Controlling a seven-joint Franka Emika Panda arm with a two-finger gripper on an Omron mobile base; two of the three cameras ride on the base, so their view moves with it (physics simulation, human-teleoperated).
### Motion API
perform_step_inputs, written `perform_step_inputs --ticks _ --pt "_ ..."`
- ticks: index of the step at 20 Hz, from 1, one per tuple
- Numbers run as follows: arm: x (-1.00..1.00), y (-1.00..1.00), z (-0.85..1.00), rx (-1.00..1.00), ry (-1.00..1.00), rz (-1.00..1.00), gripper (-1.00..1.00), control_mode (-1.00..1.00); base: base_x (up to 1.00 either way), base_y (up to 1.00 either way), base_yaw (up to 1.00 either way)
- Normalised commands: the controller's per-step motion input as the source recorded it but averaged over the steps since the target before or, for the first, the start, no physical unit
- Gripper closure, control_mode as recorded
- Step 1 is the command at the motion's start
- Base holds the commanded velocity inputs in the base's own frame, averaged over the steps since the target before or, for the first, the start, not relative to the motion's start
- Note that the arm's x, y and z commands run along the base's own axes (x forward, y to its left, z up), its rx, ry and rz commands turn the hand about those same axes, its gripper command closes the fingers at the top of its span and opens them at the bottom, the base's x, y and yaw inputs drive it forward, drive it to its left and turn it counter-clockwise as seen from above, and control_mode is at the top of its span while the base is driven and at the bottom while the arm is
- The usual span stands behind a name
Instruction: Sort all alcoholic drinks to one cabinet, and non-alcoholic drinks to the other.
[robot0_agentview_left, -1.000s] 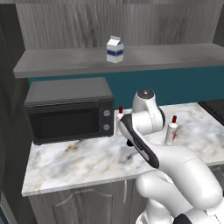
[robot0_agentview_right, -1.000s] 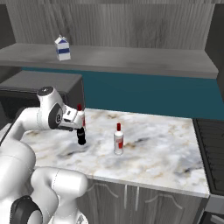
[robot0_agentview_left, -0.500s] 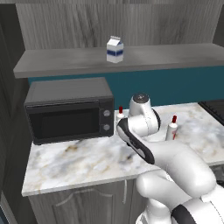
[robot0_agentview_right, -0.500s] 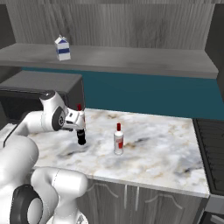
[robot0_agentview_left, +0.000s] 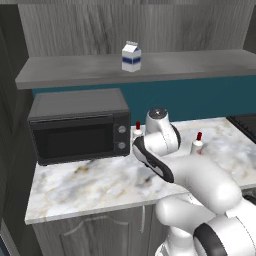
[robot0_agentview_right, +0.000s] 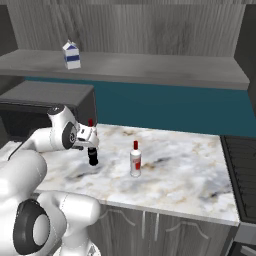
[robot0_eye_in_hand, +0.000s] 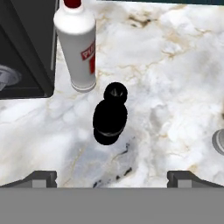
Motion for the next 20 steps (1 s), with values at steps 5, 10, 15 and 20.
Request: perform_step_inputs --ticks 5,10,15,20 --pt "0.16 -0.05 -0.13 -0.01 0.0 0.0 -1.0 -1.0 0.0 0.0 0.0" --pt "0.14 0.0 -0.22 0.0 0.0 0.0 -1.0 -1.0 0.0 0.0 0.0" --pt "0.1 0.0 -0.13 0.0 0.0 0.0 -1.0 -1.0 0.0 0.0 0.0" --pt "0.02 0.0 -0.04 0.0 0.0 0.0 -1.0 -1.0 0.0 0.0 0.0"
